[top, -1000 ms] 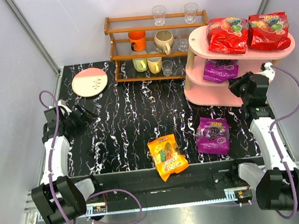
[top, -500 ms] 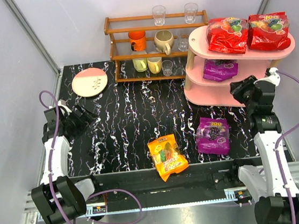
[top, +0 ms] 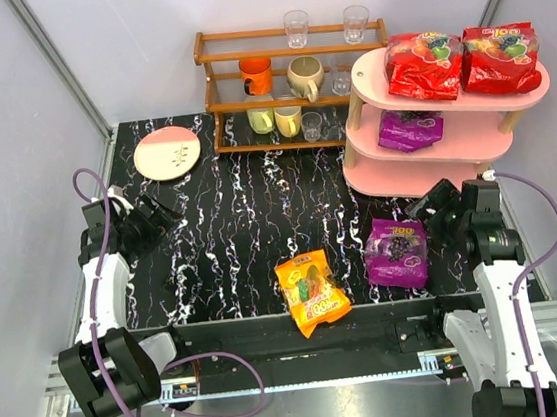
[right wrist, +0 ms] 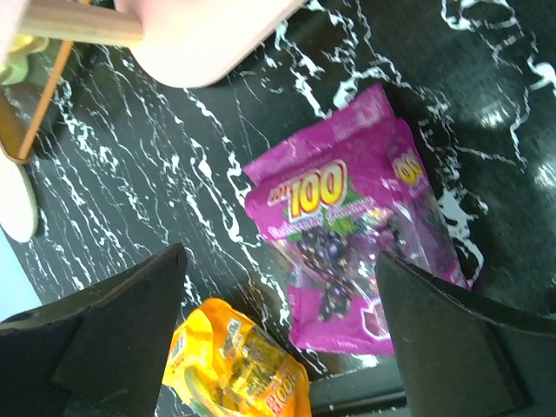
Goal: Place and organize the candy bags onto the shelf
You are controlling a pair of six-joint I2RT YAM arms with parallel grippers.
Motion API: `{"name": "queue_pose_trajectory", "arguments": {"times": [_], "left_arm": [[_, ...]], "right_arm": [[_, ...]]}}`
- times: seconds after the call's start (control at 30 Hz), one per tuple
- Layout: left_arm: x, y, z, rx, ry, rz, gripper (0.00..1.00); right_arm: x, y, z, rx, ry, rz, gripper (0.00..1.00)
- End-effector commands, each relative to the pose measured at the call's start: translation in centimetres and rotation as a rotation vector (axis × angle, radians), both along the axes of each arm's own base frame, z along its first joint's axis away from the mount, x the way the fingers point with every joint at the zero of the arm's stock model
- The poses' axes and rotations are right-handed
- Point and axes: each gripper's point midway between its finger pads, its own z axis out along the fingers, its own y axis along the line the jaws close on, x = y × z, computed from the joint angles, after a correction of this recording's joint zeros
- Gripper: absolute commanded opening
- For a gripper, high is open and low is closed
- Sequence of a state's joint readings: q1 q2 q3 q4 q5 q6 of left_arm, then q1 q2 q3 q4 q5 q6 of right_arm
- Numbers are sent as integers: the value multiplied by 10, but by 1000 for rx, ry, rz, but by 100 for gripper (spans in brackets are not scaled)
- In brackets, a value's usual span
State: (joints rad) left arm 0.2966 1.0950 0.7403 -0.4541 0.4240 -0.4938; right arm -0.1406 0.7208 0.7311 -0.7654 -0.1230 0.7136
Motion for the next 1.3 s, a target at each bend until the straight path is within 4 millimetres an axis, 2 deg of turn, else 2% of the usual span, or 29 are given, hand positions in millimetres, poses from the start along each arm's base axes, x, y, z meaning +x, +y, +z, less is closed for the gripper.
{"name": "queue_pose_trajectory", "arguments": {"times": [0.0,0.07,0.27,0.47,0.53,0.6,0.63,0.7,0.73,0.77,0.8,0.83,0.9,0.93,0.97,1.0,1.07,1.2,1.27], "left_arm": [[11,1,20,3,-79,-18,99],[11,0,20,3,-79,-19,99],[10,1,21,5,-82,-19,99],[11,2,22,9,-86,-12,99],[11,3,22,9,-84,-12,99],[12,3,21,6,-82,-14,99],[12,3,21,4,-82,-13,99],[12,3,21,4,-82,-12,99],[11,4,21,6,-81,-9,99],[11,3,20,4,-78,-12,99],[11,4,20,8,-81,-7,99],[11,5,21,9,-80,-4,99],[11,4,20,6,-78,-7,99],[11,4,20,8,-78,-8,99],[11,4,20,6,-79,-7,99],[11,4,19,2,-74,-8,99],[12,4,18,0,-72,-9,99],[12,2,17,-7,-69,-14,99],[12,2,17,-9,-70,-16,99]], "right_arm": [[-34,1,-29,26,153,-45,100],[-44,2,-44,35,210,-54,100],[-59,4,-72,69,288,-93,96],[-59,6,-81,81,329,-84,93],[-60,13,-90,110,349,-56,87],[-57,20,-95,145,338,-32,76],[-60,28,-99,184,337,-2,54],[-55,35,-98,215,296,27,30],[-57,39,-98,230,281,39,11],[-56,39,-96,230,261,46,5],[-56,39,-94,226,248,50,4],[-53,38,-86,212,208,55,0],[-51,34,-73,169,156,66,0],[-44,32,-51,142,78,76,0],[-42,29,-41,102,41,98,0],[-36,21,-21,55,-4,85,0],[-25,14,-2,28,-56,59,0],[5,-6,50,-24,-197,-43,0],[13,-13,69,-54,-225,-68,0]]}}
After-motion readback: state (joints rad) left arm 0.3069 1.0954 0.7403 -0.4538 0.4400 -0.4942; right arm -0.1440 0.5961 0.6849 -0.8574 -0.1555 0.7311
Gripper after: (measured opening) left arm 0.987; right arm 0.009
